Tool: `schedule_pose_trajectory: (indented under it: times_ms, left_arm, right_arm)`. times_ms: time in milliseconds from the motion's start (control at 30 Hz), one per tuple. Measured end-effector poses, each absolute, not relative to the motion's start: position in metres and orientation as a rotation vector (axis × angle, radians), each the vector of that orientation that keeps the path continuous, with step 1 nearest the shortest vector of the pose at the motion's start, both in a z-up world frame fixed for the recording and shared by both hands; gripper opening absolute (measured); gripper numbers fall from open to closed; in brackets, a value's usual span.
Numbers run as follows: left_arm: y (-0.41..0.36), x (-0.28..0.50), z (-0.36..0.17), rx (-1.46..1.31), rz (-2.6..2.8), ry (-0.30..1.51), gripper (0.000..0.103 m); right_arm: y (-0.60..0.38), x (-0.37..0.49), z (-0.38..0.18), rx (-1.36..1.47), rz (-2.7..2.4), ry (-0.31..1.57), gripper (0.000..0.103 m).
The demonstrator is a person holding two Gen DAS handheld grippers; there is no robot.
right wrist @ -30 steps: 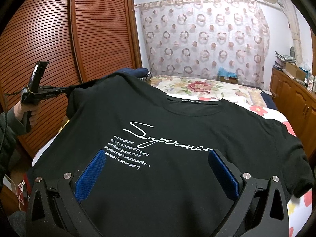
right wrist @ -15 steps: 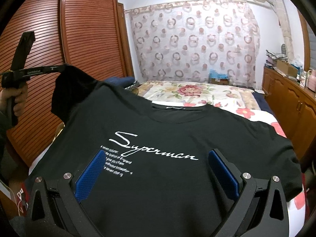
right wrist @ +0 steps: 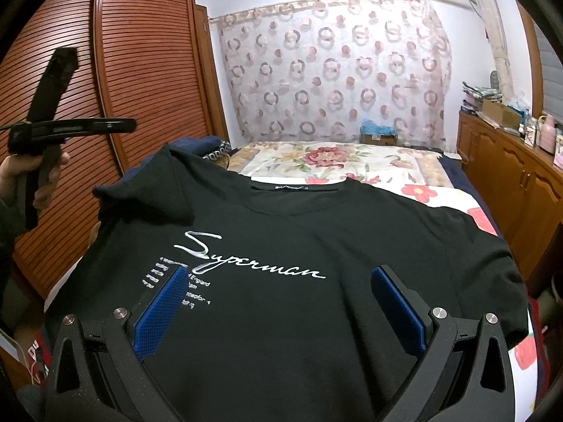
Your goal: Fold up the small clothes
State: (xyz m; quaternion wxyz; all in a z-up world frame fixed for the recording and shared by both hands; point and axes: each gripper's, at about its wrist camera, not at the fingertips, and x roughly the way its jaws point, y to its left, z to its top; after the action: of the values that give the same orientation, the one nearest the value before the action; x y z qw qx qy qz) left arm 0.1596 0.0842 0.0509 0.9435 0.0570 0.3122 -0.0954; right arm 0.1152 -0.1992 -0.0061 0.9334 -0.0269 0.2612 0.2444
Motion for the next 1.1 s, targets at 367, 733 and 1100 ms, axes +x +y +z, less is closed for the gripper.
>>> schedule_pose_trajectory:
  times_ms: [367,733,1100]
  left_arm:
    - [0.132,0.105,0.002,0.077,-0.086,0.64,0.06]
    - [0.143,0.083,-0.026,-0.044,-0.094,0.622,0.054]
    - [0.134,0.1,-0.04,-0.021,-0.074,0.636,0.033]
  right_arm:
    - [-0.188,0.132,-0.005,-0.065,0.555,0.571,0.103]
    - [-0.116,0.196,0.01,-0.151,0.735,0.639,0.094]
    - [-0.077,0.266,-0.017,-0.153,0.827,0.786,0.06]
